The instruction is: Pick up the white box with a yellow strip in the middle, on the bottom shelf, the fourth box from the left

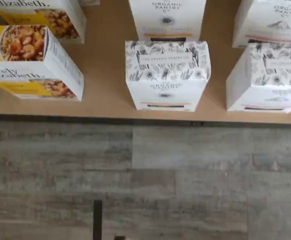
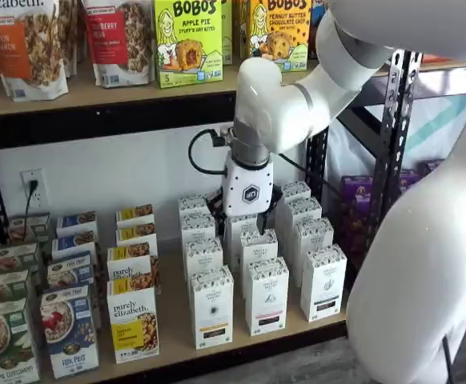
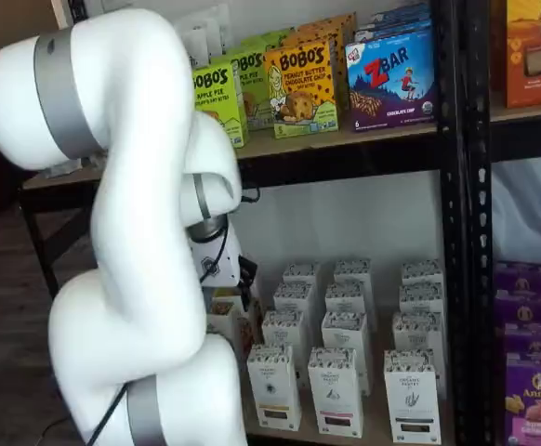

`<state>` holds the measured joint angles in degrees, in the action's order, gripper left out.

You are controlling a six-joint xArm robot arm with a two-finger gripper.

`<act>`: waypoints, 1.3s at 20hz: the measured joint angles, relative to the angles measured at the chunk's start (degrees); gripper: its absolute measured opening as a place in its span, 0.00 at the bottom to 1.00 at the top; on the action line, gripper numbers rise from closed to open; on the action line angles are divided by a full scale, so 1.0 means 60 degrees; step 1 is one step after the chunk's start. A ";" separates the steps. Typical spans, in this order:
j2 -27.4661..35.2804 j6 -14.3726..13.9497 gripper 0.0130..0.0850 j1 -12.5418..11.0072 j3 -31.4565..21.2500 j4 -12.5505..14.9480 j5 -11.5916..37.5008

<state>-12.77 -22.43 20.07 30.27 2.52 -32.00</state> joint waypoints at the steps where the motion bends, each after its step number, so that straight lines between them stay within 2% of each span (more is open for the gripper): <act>1: 0.0173 -0.0211 1.00 0.0021 0.0049 0.0219 0.0120; 5: 0.1023 -0.0789 1.00 0.0132 0.0386 0.0753 0.0527; 9: 0.1862 -0.0883 1.00 0.0170 0.0738 0.0788 0.1011; 13: 0.2567 -0.1632 1.00 0.0142 0.1080 0.1621 0.1467; 21: 0.3715 -0.2607 1.00 0.0032 0.1761 0.2735 0.2134; 25: 0.4309 -0.2627 1.00 0.0048 0.2083 0.2721 0.2581; 26: 0.4472 -0.2728 1.00 0.0024 0.2179 0.2844 0.2727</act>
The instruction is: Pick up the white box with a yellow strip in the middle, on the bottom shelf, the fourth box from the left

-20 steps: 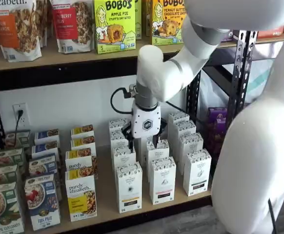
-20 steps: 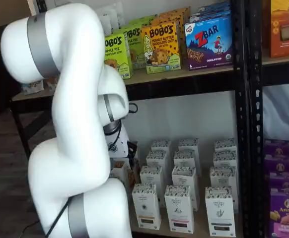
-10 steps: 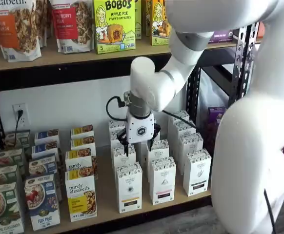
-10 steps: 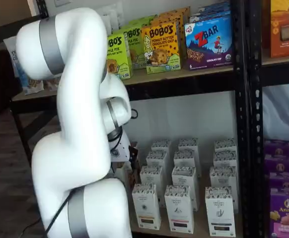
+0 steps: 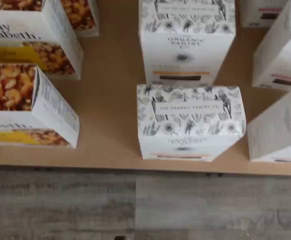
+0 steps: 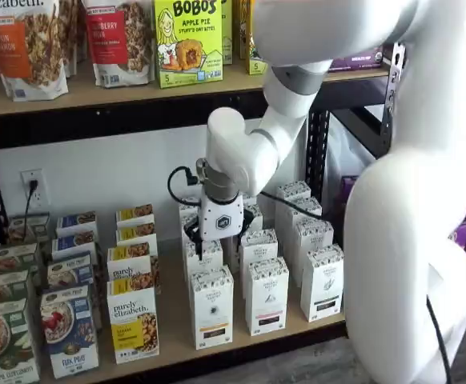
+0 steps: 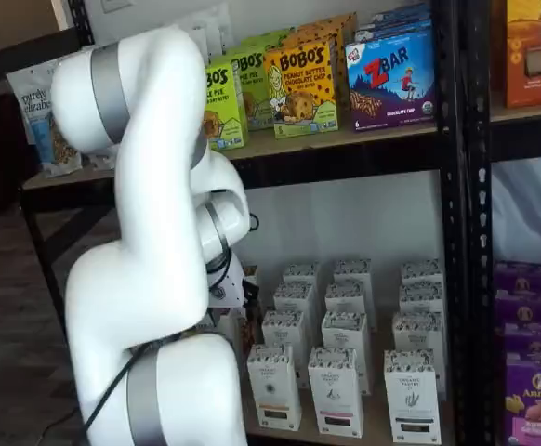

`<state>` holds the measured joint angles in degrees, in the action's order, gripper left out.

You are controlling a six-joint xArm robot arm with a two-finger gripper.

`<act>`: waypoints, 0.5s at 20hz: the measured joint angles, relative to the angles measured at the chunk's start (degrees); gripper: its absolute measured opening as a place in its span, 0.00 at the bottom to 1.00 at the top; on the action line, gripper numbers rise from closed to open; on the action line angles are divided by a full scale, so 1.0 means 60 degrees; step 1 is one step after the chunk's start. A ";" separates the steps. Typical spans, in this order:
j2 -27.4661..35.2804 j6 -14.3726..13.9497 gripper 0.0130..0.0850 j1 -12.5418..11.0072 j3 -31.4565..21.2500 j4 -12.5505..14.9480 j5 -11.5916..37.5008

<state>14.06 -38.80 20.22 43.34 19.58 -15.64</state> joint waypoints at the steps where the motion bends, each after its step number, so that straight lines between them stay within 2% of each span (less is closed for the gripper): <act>1: 0.0127 -0.0082 1.00 -0.0028 0.0079 0.0108 0.0078; 4: 0.0420 -0.0197 1.00 -0.0139 0.0291 0.0333 0.0167; 10: 0.0767 0.0488 1.00 -0.0321 0.0432 -0.0206 0.0392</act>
<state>18.66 -35.87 18.29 45.93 18.35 -13.28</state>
